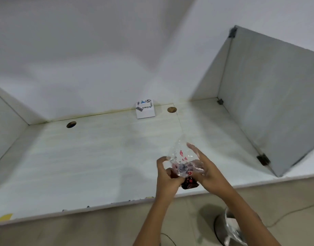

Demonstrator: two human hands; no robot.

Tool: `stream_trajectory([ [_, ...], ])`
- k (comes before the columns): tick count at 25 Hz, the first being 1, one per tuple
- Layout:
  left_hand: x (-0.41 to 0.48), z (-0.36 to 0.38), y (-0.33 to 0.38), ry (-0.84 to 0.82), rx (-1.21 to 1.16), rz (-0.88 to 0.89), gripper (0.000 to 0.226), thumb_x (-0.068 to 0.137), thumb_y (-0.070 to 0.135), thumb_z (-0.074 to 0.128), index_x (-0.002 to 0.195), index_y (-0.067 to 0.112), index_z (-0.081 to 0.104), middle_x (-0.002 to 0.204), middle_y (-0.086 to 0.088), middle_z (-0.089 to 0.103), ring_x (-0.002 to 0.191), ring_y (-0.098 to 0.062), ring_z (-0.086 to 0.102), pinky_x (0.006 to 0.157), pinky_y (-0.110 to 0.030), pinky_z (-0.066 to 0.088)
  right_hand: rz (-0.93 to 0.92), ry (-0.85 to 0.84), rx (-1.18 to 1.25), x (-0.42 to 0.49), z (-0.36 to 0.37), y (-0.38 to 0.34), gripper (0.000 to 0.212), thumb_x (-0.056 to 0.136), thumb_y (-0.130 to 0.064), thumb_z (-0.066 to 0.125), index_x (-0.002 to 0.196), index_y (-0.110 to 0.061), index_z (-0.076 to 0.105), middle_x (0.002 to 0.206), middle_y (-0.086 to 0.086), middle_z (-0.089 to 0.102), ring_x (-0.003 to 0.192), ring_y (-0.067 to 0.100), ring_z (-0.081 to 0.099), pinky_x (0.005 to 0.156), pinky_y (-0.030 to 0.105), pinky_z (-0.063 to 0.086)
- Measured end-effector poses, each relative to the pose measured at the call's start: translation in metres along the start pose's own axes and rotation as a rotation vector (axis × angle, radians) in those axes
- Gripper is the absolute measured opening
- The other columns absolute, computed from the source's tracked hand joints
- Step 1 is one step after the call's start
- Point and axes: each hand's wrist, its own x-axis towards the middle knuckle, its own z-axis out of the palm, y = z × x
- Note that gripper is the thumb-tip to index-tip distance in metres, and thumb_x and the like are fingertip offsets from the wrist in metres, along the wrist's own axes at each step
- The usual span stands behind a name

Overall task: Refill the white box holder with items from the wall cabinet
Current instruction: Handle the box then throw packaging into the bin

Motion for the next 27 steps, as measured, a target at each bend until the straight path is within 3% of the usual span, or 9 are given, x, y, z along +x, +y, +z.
stream_trajectory([
  [3, -0.022, 0.023, 0.007, -0.069, 0.183, 0.24, 0.064, 0.069, 0.004, 0.071, 0.107, 0.046, 0.043, 0.104, 0.016, 0.046, 0.078, -0.002, 0.056, 0.068, -0.019, 0.05, 0.016, 0.117, 0.03, -0.034, -0.018, 0.003, 0.054, 0.08, 0.016, 0.053, 0.094, -0.035, 0.067, 0.089, -0.027, 0.071, 0.09, -0.005, 0.065, 0.079, 0.012, 0.05],
  [8, -0.025, 0.069, -0.007, -0.032, 0.199, 0.403, 0.023, 0.066, -0.003, 0.057, 0.066, 0.016, 0.07, 0.08, 0.021, 0.055, 0.069, 0.002, 0.055, 0.056, -0.01, 0.041, 0.207, 0.499, 0.53, -0.06, -0.028, 0.025, 0.023, 0.074, 0.01, 0.06, 0.058, -0.004, 0.068, 0.063, 0.007, 0.07, 0.06, 0.02, 0.066, 0.056, 0.027, 0.054],
  [11, -0.013, 0.1, -0.03, 0.0, 0.338, 0.453, 0.023, 0.066, -0.008, 0.05, 0.061, 0.006, 0.068, 0.077, 0.02, 0.048, 0.068, 0.006, 0.052, 0.059, -0.005, 0.037, 0.346, 0.435, 1.004, -0.074, -0.041, 0.053, 0.012, 0.058, -0.003, 0.068, 0.069, -0.006, 0.068, 0.072, 0.008, 0.074, 0.073, 0.025, 0.066, 0.061, 0.026, 0.059],
  [13, -0.006, 0.122, -0.054, -0.07, 0.44, 0.437, 0.016, 0.07, -0.006, 0.05, 0.064, 0.004, 0.062, 0.081, 0.019, 0.042, 0.065, 0.006, 0.047, 0.061, -0.008, 0.04, 0.374, 0.387, 1.205, -0.087, -0.052, 0.08, 0.044, 0.051, -0.019, 0.073, 0.091, -0.004, 0.065, 0.093, 0.012, 0.072, 0.086, 0.027, 0.065, 0.076, 0.031, 0.057],
  [16, 0.003, 0.156, -0.091, -0.298, 0.464, 0.384, 0.015, 0.079, -0.005, 0.052, 0.078, 0.009, 0.059, 0.082, 0.009, 0.044, 0.07, -0.006, 0.047, 0.064, -0.02, 0.045, 0.398, 0.489, 0.961, -0.105, -0.072, 0.127, 0.058, 0.057, -0.03, 0.081, 0.096, 0.007, 0.059, 0.085, 0.016, 0.067, 0.077, 0.023, 0.066, 0.067, 0.026, 0.058],
  [20, 0.021, 0.205, -0.17, -0.654, 0.549, 0.271, 0.048, 0.079, -0.01, 0.045, 0.116, 0.016, 0.062, 0.127, 0.004, 0.043, 0.111, 0.0, 0.04, 0.092, -0.006, 0.032, 0.553, 0.874, 0.543, -0.125, -0.091, 0.227, 0.024, 0.08, 0.008, 0.057, 0.1, -0.004, 0.055, 0.084, 0.017, 0.061, 0.063, 0.021, 0.062, 0.049, 0.02, 0.054],
  [23, 0.052, 0.23, -0.243, -0.607, 0.43, 0.088, 0.042, 0.078, -0.009, 0.048, 0.11, 0.012, 0.067, 0.118, 0.002, 0.061, 0.093, 0.019, 0.053, 0.081, 0.007, 0.034, 0.662, 1.11, 0.237, -0.13, -0.092, 0.335, 0.038, 0.067, -0.003, 0.074, 0.088, -0.026, 0.053, 0.096, 0.022, 0.064, 0.071, 0.027, 0.064, 0.064, 0.036, 0.057],
  [25, 0.076, 0.239, -0.286, -0.594, 0.451, 0.073, 0.035, 0.081, -0.006, 0.05, 0.106, 0.012, 0.068, 0.11, 0.003, 0.066, 0.082, 0.021, 0.054, 0.074, 0.01, 0.034, 0.813, 1.29, 0.085, -0.128, -0.09, 0.392, 0.035, 0.063, -0.009, 0.078, 0.081, -0.022, 0.052, 0.098, 0.023, 0.067, 0.079, 0.032, 0.061, 0.074, 0.038, 0.05],
  [27, 0.097, 0.25, -0.339, -0.628, 0.538, 0.149, 0.036, 0.081, -0.003, 0.051, 0.108, 0.015, 0.066, 0.115, 0.004, 0.063, 0.092, 0.011, 0.052, 0.076, 0.01, 0.031, 0.809, 1.304, -0.158, -0.127, -0.083, 0.459, 0.024, 0.072, -0.005, 0.069, 0.091, -0.012, 0.055, 0.097, 0.022, 0.068, 0.078, 0.028, 0.055, 0.068, 0.032, 0.042],
])
